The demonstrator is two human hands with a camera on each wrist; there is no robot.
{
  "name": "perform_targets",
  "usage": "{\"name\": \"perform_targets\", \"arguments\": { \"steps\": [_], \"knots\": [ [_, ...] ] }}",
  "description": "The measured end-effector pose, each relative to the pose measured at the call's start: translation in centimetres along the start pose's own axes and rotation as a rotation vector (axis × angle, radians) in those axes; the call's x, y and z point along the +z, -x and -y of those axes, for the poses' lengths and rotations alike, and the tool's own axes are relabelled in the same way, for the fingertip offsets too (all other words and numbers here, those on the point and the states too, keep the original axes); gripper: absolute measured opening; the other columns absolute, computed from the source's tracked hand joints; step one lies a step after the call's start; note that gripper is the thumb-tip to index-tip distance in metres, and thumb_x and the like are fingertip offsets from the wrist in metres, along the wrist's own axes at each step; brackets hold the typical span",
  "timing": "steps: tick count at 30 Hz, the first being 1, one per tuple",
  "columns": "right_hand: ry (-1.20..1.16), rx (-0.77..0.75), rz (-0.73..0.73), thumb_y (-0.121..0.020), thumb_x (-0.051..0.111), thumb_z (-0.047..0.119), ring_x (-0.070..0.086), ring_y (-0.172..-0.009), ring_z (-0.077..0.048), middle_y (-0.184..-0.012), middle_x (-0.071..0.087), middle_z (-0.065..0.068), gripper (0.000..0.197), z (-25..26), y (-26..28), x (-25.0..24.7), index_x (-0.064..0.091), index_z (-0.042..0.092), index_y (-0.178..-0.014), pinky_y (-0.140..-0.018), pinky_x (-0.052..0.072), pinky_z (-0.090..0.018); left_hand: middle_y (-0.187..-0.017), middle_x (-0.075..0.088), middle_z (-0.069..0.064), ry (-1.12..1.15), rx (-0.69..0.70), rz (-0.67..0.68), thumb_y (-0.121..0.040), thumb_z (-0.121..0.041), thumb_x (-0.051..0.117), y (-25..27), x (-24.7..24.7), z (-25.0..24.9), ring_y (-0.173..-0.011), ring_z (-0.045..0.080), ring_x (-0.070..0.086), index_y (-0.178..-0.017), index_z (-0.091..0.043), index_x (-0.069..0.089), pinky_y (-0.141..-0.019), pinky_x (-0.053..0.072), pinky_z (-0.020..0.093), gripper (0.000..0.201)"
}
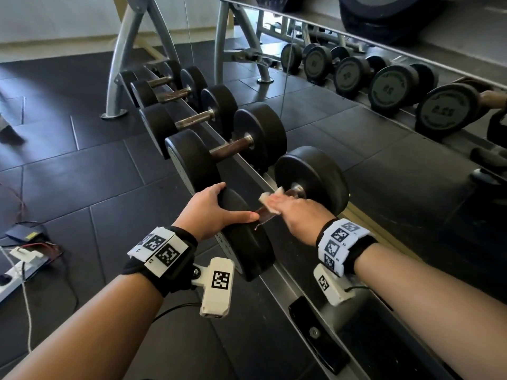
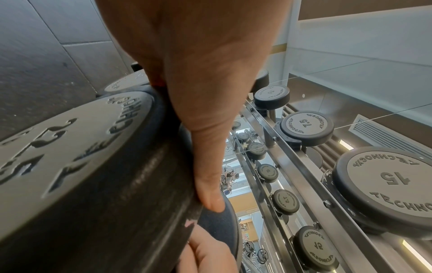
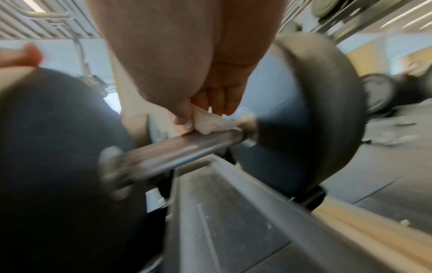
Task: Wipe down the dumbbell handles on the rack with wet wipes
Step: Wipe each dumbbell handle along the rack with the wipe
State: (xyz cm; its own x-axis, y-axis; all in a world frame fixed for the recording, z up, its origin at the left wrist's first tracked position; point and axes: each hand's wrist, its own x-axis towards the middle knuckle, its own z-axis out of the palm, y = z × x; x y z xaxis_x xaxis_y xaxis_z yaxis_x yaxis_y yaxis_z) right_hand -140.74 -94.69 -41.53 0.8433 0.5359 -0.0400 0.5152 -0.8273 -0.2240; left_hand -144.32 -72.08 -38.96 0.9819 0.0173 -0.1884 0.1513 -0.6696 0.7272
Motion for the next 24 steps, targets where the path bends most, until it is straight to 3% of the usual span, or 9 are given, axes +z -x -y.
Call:
{"name": "perform_targets", "arguments": {
  "steps": [4, 8, 10, 12, 14, 18, 20, 22, 24],
  "knots": [
    [0.017, 0.059, -0.066, -0.097, 0.043, 0.007, 0.056, -0.121, -0.021, -0.139, 0.045, 0.002, 0.049, -0.2, 0.1, -0.2, 0.037, 0.032, -0.139, -0.091, 0.051, -0.036, -0.153, 0.039, 0.001, -0.050, 0.023, 0.021, -0.052, -0.075, 0.067, 0.2, -0.1, 0.1, -0.137, 0.021, 0.040, -0.155, -0.022, 0.024, -0.113, 0.036, 0.038, 0.124],
    [-0.194, -0.095, 0.006, -0.099, 0.044, 0.014, 0.051, -0.129, -0.021, -0.144, 0.048, -0.001, 0.044, 2.4, 0.0, 1.8, 0.041, 0.033, -0.139, -0.106, 0.045, -0.041, -0.159, 0.027, -0.001, -0.151, 0.046, 0.051, -0.053, -0.082, 0.054, 0.5, -0.2, 0.1, -0.146, 0.021, 0.021, -0.157, -0.023, 0.018, -0.118, 0.023, 0.042, 0.125],
    [-0.156, -0.002, 0.058, -0.100, 0.042, 0.015, 0.050, -0.129, -0.022, -0.139, 0.051, 0.002, 0.042, 1.5, -1.0, 0.8, 0.048, 0.039, -0.135, -0.108, 0.042, -0.042, -0.159, 0.026, -0.001, -0.170, 0.045, 0.076, -0.052, -0.085, 0.052, 0.5, -0.4, 0.2, -0.146, 0.021, 0.020, -0.157, -0.024, 0.017, -0.118, 0.022, 0.042, 0.126],
    [-0.007, 0.106, 0.065, -0.097, 0.043, 0.010, 0.054, -0.122, -0.027, -0.127, 0.055, -0.003, 0.039, 0.0, -1.8, -0.6, 0.056, 0.035, -0.124, -0.100, 0.046, -0.042, -0.158, 0.028, -0.002, -0.184, 0.046, 0.074, -0.051, -0.087, 0.050, 0.4, -0.4, 0.3, -0.145, 0.022, 0.022, -0.156, -0.026, 0.017, -0.118, 0.023, 0.045, 0.126],
    [0.039, 0.137, 0.048, -0.094, 0.044, 0.006, 0.052, -0.125, -0.028, -0.133, 0.054, -0.007, 0.042, -0.8, -1.9, -1.1, 0.056, 0.030, -0.126, -0.103, 0.045, -0.044, -0.157, 0.029, -0.003, -0.225, 0.047, 0.058, -0.052, -0.089, 0.047, 0.4, -0.4, 0.4, -0.144, 0.023, 0.025, -0.155, -0.028, 0.018, -0.118, 0.023, 0.049, 0.123],
    [-0.129, 0.009, 0.135, -0.103, 0.039, 0.014, 0.039, -0.140, -0.020, -0.146, 0.050, -0.001, 0.043, 1.3, -1.4, 0.6, 0.051, 0.034, -0.139, -0.118, 0.028, -0.043, -0.157, 0.029, -0.003, -0.212, 0.051, 0.045, -0.051, -0.091, 0.045, 0.3, -0.2, 0.8, -0.143, 0.023, 0.024, -0.155, -0.030, 0.020, -0.117, 0.020, 0.051, 0.123],
    [-0.275, 0.030, 0.164, -0.104, 0.039, 0.024, 0.049, -0.131, -0.021, -0.136, 0.059, -0.001, 0.035, 1.5, -1.6, -0.1, 0.059, 0.032, -0.131, -0.114, 0.034, -0.041, -0.157, 0.028, -0.003, -0.196, 0.044, 0.049, -0.050, -0.091, 0.045, 0.2, -0.2, 0.9, -0.143, 0.023, 0.024, -0.154, -0.030, 0.019, -0.118, 0.020, 0.051, 0.123],
    [-0.587, 0.076, 0.092, -0.102, 0.044, 0.028, 0.059, -0.118, -0.013, -0.121, 0.068, 0.005, 0.029, 1.3, -1.7, -1.8, 0.069, 0.026, -0.116, -0.108, 0.042, -0.037, -0.157, 0.027, -0.003, -0.195, 0.040, 0.047, -0.052, -0.091, 0.046, 0.2, -0.1, 0.9, -0.143, 0.023, 0.023, -0.154, -0.031, 0.019, -0.118, 0.020, 0.052, 0.122],
    [-0.748, 0.061, -0.071, -0.102, 0.045, 0.022, 0.059, -0.118, -0.005, -0.122, 0.068, 0.008, 0.028, 0.7, -2.0, -3.0, 0.070, 0.021, -0.116, -0.109, 0.042, -0.029, -0.157, 0.026, -0.004, -0.179, 0.035, 0.057, -0.052, -0.090, 0.046, 0.1, -0.2, 1.0, -0.144, 0.023, 0.022, -0.155, -0.032, 0.017, -0.118, 0.020, 0.054, 0.122]
  ]
}}
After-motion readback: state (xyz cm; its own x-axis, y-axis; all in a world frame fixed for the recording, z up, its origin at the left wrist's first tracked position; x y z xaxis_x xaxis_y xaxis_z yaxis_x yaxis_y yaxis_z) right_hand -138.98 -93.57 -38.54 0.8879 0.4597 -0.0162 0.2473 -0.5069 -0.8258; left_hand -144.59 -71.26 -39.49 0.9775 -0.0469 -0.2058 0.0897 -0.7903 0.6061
